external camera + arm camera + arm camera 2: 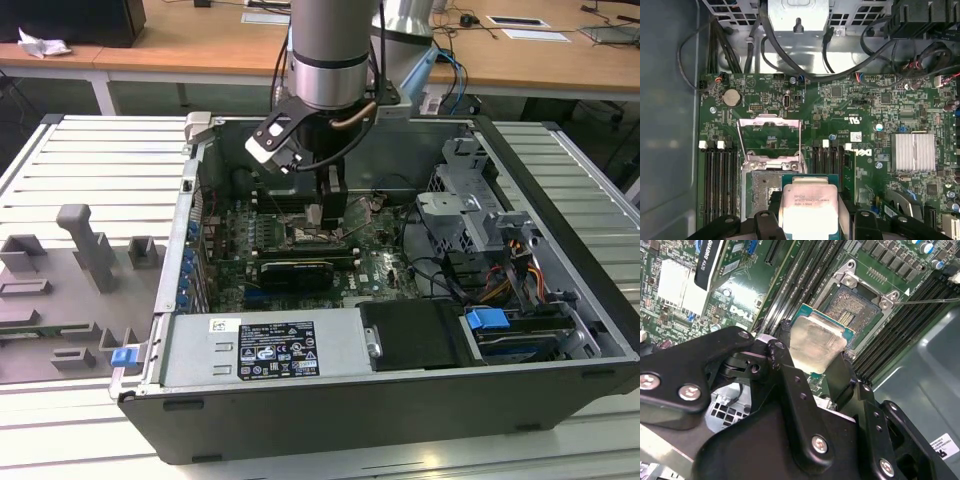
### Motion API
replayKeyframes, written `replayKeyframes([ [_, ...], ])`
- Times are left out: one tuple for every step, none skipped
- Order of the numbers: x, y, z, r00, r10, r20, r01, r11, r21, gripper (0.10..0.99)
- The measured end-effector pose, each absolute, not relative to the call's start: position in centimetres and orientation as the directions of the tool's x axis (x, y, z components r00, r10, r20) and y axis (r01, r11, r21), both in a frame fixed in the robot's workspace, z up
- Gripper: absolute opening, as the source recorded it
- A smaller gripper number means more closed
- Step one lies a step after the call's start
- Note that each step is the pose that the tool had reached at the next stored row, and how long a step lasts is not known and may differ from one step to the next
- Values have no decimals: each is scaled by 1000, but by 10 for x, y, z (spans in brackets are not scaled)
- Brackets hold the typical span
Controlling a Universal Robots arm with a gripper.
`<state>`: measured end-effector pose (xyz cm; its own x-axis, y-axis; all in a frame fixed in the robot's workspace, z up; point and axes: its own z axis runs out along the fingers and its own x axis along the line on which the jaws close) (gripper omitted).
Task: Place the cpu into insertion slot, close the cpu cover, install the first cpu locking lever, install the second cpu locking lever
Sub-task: 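Place the cpu into insertion slot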
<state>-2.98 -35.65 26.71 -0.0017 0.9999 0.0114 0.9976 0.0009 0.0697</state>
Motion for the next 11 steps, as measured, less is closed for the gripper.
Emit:
replayKeyframes([
  [-31, -356, 265, -2, 1000, 11, 998, 1, 70, 529],
  [-34, -354, 259, -2, 1000, 11, 998, 1, 70, 529],
  [-34, -351, 256, -2, 1000, 11, 998, 1, 70, 529],
  [-34, -349, 255, -2, 1000, 11, 998, 1, 70, 529],
  [-34, -348, 255, -2, 1000, 11, 998, 1, 70, 529],
  [-34, -348, 254, -2, 1000, 11, 998, 1, 70, 529],
  [-34, -347, 254, -2, 1000, 11, 998, 1, 70, 529],
  [-34, -346, 254, -2, 1000, 11, 998, 1, 70, 529],
  [-34, -345, 254, -2, 1000, 11, 998, 1, 69, 529],
  [-34, -344, 253, -2, 1000, 11, 998, 1, 70, 529],
  [-34, -344, 253, -2, 1000, 11, 998, 1, 70, 529],
])
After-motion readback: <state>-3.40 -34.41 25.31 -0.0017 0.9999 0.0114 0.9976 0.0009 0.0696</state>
